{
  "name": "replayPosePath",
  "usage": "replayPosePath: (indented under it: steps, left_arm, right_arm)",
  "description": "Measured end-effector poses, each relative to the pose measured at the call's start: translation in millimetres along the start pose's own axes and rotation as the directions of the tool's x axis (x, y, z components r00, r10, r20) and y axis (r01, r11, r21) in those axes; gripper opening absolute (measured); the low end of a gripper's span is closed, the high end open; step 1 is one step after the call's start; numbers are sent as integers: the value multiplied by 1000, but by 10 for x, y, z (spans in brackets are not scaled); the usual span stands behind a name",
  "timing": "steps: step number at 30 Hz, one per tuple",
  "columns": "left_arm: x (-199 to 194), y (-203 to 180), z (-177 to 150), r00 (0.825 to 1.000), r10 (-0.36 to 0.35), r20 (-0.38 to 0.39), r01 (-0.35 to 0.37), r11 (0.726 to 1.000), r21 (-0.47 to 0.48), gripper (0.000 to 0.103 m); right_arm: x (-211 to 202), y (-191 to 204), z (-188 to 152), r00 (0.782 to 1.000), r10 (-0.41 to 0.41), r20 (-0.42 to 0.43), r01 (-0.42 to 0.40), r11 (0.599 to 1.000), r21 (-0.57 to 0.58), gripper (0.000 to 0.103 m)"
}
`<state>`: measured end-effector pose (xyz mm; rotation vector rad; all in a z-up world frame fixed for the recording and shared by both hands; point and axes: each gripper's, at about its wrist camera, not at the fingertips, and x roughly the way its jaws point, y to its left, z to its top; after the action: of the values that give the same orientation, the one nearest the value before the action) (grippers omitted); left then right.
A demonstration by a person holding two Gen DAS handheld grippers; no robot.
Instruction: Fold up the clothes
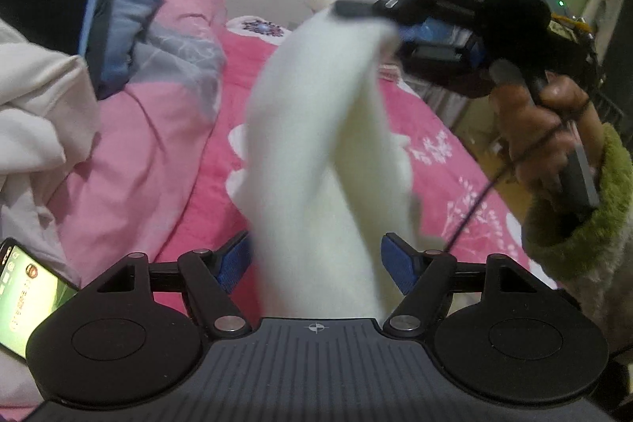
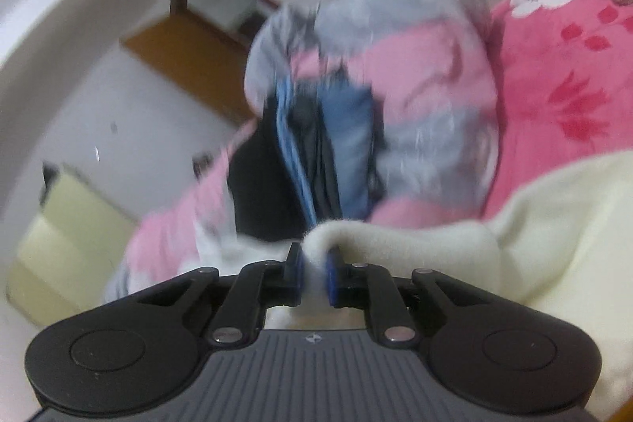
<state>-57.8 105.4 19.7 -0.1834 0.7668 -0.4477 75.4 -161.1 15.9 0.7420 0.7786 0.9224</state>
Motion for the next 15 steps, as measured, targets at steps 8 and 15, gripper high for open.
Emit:
replayPosePath:
  steps: [8,15]
  left_arm:
    - [156,-19,75,1000,-13,-3,13,1000,2,71]
    - [550,-97,44,995,71,-76,-66,996,67,52]
  right_arm:
    - [-1048,-208,387,900,-10,436,-19,998,61,0]
    - [-1822,-312,432,791,-181,584,154,983,95,1]
